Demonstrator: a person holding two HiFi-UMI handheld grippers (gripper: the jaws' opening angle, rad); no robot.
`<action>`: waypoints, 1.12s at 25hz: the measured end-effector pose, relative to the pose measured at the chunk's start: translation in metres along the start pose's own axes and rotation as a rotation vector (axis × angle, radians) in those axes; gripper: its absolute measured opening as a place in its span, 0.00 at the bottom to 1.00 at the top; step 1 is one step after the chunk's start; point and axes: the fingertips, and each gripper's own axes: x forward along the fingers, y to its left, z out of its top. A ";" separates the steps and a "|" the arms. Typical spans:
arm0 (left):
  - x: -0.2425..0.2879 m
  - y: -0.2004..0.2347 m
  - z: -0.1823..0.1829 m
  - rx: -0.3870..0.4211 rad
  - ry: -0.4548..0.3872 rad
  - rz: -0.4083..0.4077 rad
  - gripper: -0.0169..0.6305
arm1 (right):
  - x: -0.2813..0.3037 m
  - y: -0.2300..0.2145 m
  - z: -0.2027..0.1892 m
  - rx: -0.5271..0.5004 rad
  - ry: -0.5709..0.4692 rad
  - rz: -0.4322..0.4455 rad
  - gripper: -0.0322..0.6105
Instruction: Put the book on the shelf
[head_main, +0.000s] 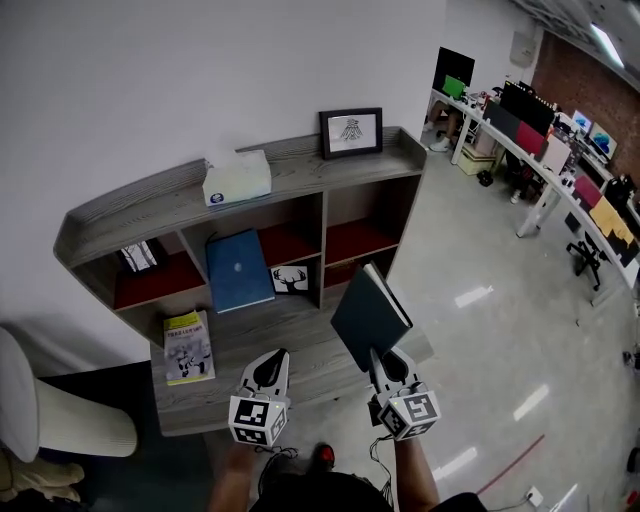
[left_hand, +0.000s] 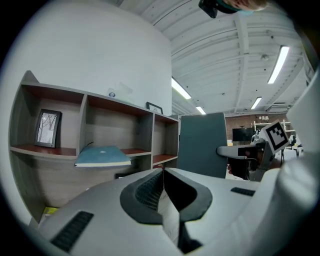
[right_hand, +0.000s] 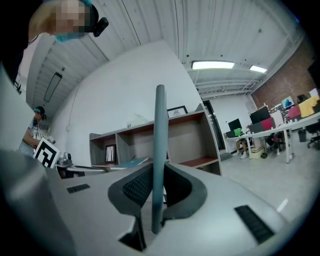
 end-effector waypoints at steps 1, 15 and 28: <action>0.004 -0.002 0.002 0.001 -0.004 -0.003 0.05 | 0.001 -0.003 0.003 -0.009 -0.002 0.000 0.16; 0.074 -0.023 0.030 0.042 -0.019 -0.082 0.05 | 0.032 -0.060 0.038 -0.035 -0.046 -0.061 0.16; 0.157 -0.011 0.069 0.031 -0.046 -0.151 0.05 | 0.104 -0.115 0.049 -0.046 -0.026 -0.106 0.16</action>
